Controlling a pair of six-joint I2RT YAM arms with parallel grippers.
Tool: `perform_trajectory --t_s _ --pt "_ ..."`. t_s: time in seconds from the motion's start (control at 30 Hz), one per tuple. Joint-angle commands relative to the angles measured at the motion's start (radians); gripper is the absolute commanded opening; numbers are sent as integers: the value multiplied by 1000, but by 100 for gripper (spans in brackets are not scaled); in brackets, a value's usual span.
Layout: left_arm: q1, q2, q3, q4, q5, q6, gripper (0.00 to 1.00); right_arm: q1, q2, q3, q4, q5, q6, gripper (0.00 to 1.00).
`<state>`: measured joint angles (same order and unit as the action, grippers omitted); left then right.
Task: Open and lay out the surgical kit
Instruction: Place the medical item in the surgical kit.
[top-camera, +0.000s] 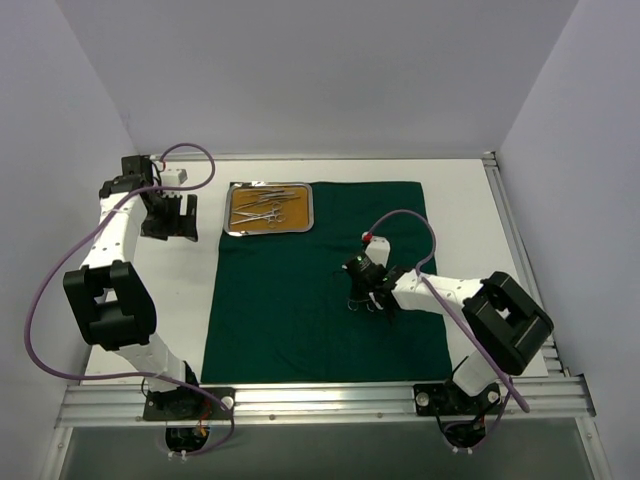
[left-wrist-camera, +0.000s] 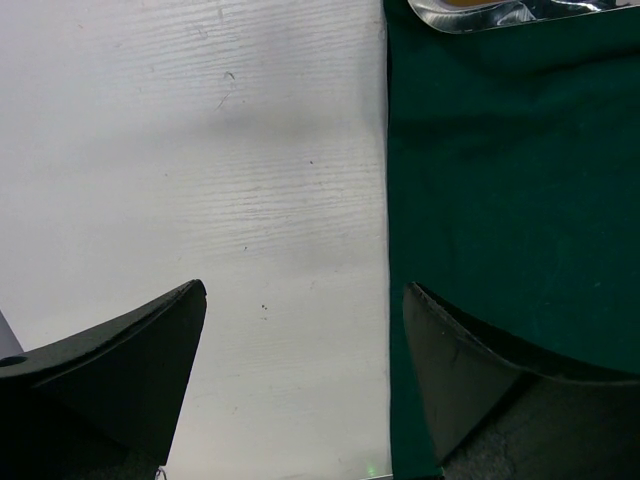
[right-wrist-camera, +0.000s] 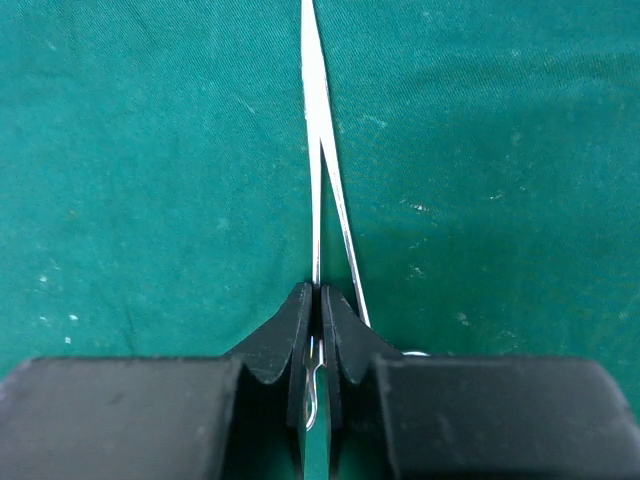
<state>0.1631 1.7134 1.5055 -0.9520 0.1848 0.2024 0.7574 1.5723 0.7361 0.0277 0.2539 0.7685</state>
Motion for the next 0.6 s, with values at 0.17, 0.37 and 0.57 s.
perform_trajectory --t_s 0.17,0.37,0.57 --pt "4 -20 38 -2 25 -9 89 11 -1 -52 60 41 55 0" --pt "4 -24 35 -1 25 -8 89 20 26 20 -23 30 34 11" --pt "6 -23 32 2 27 -6 89 34 -38 57 -103 74 34 17"
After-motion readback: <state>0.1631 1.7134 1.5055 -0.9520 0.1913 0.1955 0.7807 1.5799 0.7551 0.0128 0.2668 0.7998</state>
